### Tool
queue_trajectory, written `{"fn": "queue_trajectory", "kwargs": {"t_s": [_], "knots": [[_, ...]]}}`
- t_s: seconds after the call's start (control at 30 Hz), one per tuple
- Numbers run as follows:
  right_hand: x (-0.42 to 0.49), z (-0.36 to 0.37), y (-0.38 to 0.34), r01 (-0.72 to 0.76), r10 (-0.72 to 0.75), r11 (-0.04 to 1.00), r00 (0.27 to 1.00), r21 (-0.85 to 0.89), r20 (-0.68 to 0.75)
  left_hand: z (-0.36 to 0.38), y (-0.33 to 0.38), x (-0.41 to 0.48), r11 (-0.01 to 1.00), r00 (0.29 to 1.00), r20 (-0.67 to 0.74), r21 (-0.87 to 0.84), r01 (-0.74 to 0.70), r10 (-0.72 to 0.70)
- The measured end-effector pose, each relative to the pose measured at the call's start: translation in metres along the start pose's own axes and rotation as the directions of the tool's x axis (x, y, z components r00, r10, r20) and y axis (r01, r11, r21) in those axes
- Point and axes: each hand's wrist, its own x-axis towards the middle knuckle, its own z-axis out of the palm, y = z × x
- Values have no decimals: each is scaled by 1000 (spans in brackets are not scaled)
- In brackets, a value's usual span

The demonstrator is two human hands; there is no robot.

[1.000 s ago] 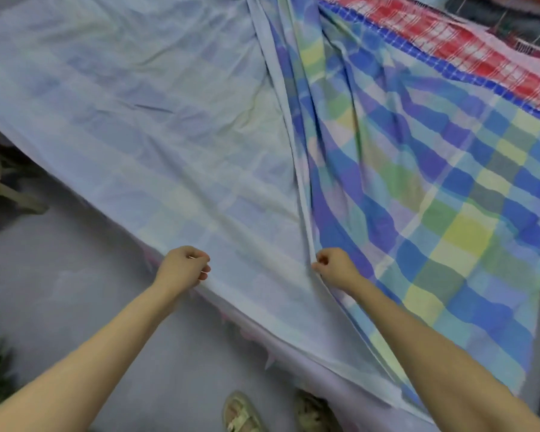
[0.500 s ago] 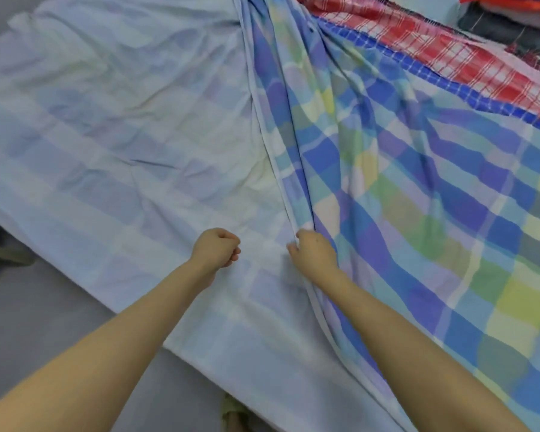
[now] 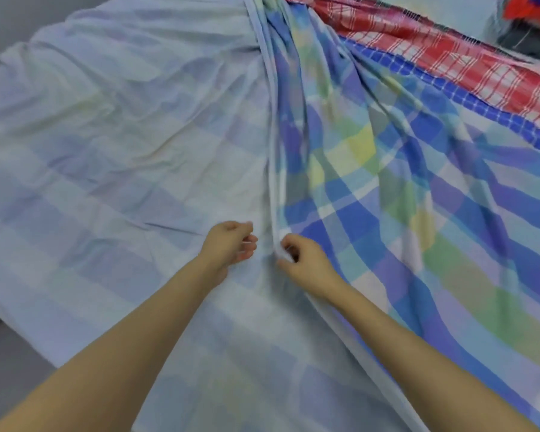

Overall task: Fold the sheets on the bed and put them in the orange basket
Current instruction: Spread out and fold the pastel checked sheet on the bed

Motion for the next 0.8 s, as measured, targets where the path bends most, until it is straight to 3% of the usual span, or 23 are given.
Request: {"fn": "queue_trajectory", "kwargs": {"t_s": [0.07,0.13,0.23,0.27,0.33,0.43,0.53,0.63,0.8], "knots": [[-12,-9,-32,18,-77,978,957,206,279,-2,18,19,990,999,37,-138,35,-30],[-14,-20,-47,-75,-98,950,848,302,520,-6,35,37,971,997,72,-236,44,-28],[-10,-21,-49,-102,-64,973,747,209,661,-16,62,63,885,987,160,-463,49,29],[-8,-18,-49,-110,-40,978,734,177,678,-19,72,71,883,984,170,-468,35,52],[-2,-10,-49,-153,24,981,711,121,703,-24,89,89,952,992,109,-306,-21,57],[19,-4,-47,-216,185,975,691,-45,699,-35,106,110,983,981,-122,129,-133,149],[40,6,-45,-236,328,945,677,-228,659,-63,106,115,958,962,-206,259,-124,180],[43,29,-54,-241,429,903,562,-356,707,-106,88,104,919,966,-168,376,-122,197],[10,91,-75,-181,467,884,334,-431,819,-198,39,38,880,981,-101,465,-99,164]]}}
